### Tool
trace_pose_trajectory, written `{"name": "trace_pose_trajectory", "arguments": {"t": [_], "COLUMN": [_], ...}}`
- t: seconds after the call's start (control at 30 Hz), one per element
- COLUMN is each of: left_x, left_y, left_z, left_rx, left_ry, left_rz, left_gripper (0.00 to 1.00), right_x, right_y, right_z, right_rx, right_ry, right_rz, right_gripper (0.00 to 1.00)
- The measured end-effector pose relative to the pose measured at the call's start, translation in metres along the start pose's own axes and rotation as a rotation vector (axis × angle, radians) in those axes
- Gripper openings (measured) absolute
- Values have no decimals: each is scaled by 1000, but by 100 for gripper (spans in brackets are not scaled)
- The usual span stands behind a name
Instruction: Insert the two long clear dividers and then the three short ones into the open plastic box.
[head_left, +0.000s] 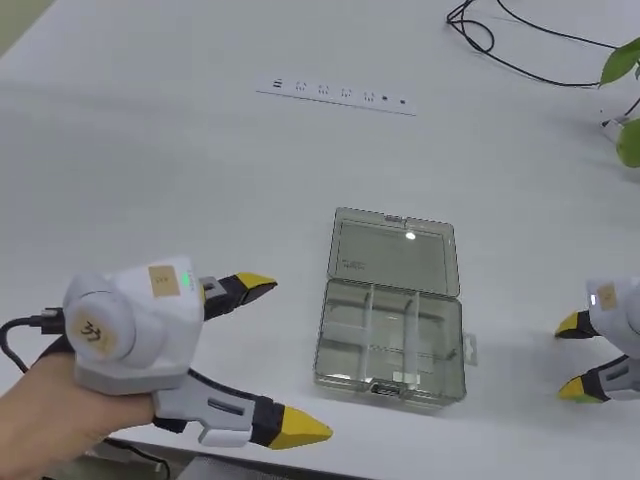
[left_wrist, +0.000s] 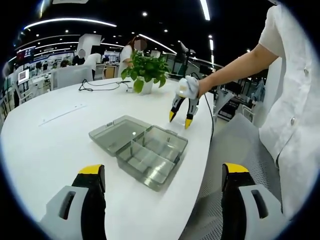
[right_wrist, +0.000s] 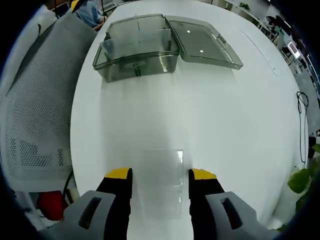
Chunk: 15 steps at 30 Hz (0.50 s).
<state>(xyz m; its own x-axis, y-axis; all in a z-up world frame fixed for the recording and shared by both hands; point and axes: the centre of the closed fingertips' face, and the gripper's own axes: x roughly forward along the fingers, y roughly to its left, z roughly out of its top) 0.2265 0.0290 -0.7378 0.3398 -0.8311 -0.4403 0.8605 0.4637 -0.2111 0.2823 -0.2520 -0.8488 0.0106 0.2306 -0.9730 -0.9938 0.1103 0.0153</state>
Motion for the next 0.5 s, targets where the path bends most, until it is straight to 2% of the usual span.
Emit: {"name": "trace_pose_trajectory", "arguments": {"t": [0.17,0.5], "left_x": [-1,-1], "left_y": [1,1], "left_z": [1,0], "left_rx": [3,3], "left_ry": [-1,0], "left_rz": [-1,-3], "left_gripper": [99,98], "right_x": [0,0], "right_y": [-2,-2], "right_z": [-1,-1], "right_rx": [-25,-27], "right_ry": [6,19], "right_rz": [-21,-21], "right_gripper": [42,33]}}
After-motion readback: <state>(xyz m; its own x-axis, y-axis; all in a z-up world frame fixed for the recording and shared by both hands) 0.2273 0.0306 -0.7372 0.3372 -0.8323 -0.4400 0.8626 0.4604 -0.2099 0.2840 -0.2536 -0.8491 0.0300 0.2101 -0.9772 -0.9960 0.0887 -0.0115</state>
